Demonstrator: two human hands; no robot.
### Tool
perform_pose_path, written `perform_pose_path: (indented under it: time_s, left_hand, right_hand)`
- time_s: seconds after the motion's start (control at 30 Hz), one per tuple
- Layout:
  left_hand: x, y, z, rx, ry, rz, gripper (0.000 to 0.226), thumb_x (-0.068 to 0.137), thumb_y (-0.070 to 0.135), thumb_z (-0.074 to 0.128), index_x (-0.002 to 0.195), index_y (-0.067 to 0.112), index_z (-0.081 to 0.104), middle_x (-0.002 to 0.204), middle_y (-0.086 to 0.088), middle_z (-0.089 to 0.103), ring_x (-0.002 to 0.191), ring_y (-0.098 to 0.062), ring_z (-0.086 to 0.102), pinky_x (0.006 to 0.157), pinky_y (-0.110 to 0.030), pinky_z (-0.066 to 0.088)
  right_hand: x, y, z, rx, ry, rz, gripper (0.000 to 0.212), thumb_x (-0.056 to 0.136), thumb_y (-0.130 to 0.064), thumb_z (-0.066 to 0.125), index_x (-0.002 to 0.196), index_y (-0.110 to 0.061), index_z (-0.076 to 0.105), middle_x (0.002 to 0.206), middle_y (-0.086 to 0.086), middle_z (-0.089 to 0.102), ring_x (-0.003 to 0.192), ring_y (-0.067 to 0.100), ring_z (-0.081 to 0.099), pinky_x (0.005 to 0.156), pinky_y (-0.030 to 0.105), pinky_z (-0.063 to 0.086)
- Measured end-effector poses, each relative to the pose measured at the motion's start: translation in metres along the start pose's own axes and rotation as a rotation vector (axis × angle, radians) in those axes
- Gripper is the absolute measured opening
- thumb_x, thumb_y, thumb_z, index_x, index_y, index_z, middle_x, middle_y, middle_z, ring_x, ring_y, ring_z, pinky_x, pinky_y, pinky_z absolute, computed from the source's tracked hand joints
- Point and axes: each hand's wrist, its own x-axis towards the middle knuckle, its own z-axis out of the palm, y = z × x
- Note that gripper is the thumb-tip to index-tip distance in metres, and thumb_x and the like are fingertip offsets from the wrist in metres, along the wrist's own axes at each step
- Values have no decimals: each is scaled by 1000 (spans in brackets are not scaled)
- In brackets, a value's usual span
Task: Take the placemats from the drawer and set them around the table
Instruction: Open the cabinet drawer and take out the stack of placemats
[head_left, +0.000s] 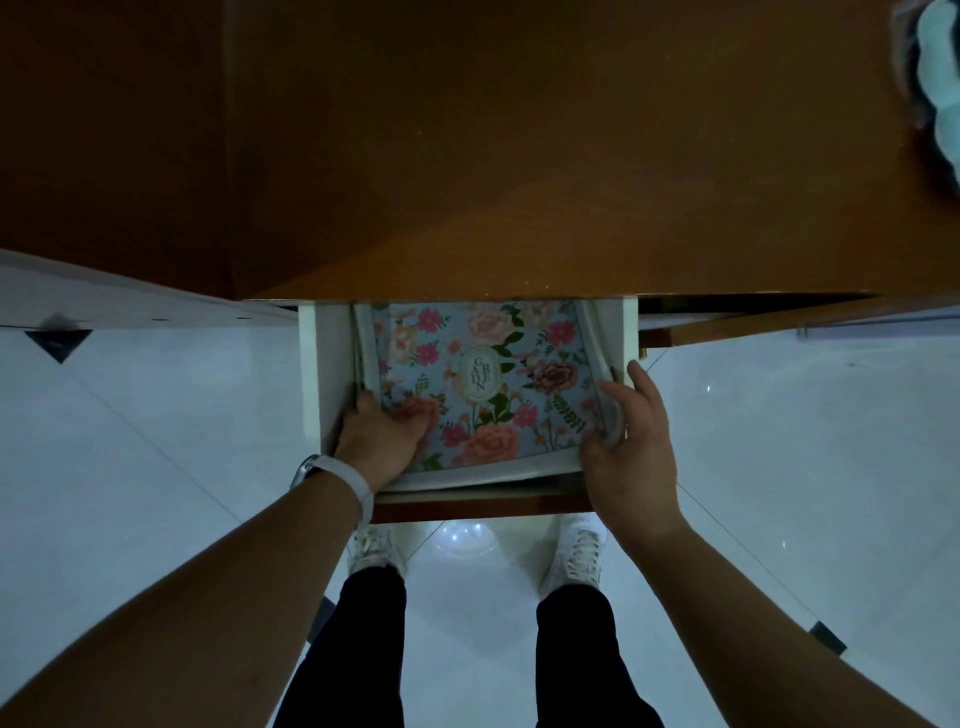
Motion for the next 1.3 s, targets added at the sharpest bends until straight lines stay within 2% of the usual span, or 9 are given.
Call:
perform_pose_path:
  time_s: [0.33, 0.47, 0.57, 0.67, 0.8, 0.87, 1.0, 1.17, 1.3]
  left_hand:
    - [19, 18, 6, 17, 34, -204, 90, 74, 55, 76, 141, 8, 39, 133, -14, 58, 114, -34, 60, 95, -41, 52]
    - [15, 9, 5, -97, 77, -105, 77, 66, 58, 81, 125, 11, 62, 117, -9, 70, 93, -26, 67, 85, -36, 57]
    - [12, 2, -1, -186, 135, -13, 78, 64, 53, 87, 123, 8, 61, 116, -9, 70, 93, -25, 68, 81, -33, 56]
    - [5, 3, -7, -234, 183, 102, 84, 64, 45, 90, 125, 7, 48, 116, -7, 65, 98, -24, 65, 83, -37, 56]
    - [-4, 6, -14, -281, 143, 236, 70, 73, 25, 87, 127, 4, 47, 114, -8, 65, 96, -20, 65, 85, -40, 56]
    - [-7, 7, -17, -294, 113, 246, 67, 75, 20, 85, 127, 4, 47, 106, -4, 65, 89, -12, 65, 77, -33, 56]
    - [-9, 12, -19, -333, 69, 268, 60, 78, 17, 83, 121, 15, 42, 97, 7, 60, 85, -6, 61, 70, -26, 51]
    - [-27, 20, -24, -347, 74, 356, 52, 81, 18, 81, 118, 24, 46, 97, 12, 63, 84, -2, 63, 64, -21, 52]
    - [-57, 17, -31, -412, 57, 385, 49, 81, 17, 80, 120, 26, 52, 101, 12, 68, 83, 1, 69, 64, -18, 57]
  right_hand:
    - [-5, 8, 2, 41, 82, 94, 45, 90, 2, 60, 132, -12, 50, 139, 3, 37, 116, 3, 37, 71, -10, 35]
    - [0, 11, -5, 139, 23, 251, 50, 89, -3, 61, 133, -23, 46, 114, -10, 53, 98, 8, 59, 65, 10, 53]
    - [8, 15, -14, 202, -73, 323, 55, 86, -2, 64, 132, -27, 46, 99, -16, 59, 82, 0, 62, 52, 8, 50]
    - [15, 17, -20, 242, -137, 326, 50, 85, -4, 66, 125, -29, 50, 100, -14, 61, 82, 0, 64, 54, 10, 52]
    - [18, 17, -19, 272, -187, 330, 41, 85, -6, 66, 115, -30, 51, 98, -16, 62, 77, -8, 65, 54, 8, 51]
    - [20, 16, -18, 257, -211, 330, 39, 86, -9, 67, 116, -28, 51, 99, -15, 63, 81, 0, 66, 57, 13, 53]
    - [24, 15, -15, 202, -212, 299, 43, 85, -17, 73, 118, -27, 48, 103, -13, 61, 91, 7, 63, 69, 24, 57]
    - [17, 9, -19, 191, -188, 250, 40, 87, -17, 70, 118, -26, 45, 100, -14, 58, 89, 6, 61, 63, 17, 55]
    - [3, 6, -38, 258, -171, 263, 34, 84, -13, 68, 108, -29, 49, 101, -4, 61, 89, 16, 66, 64, 34, 62]
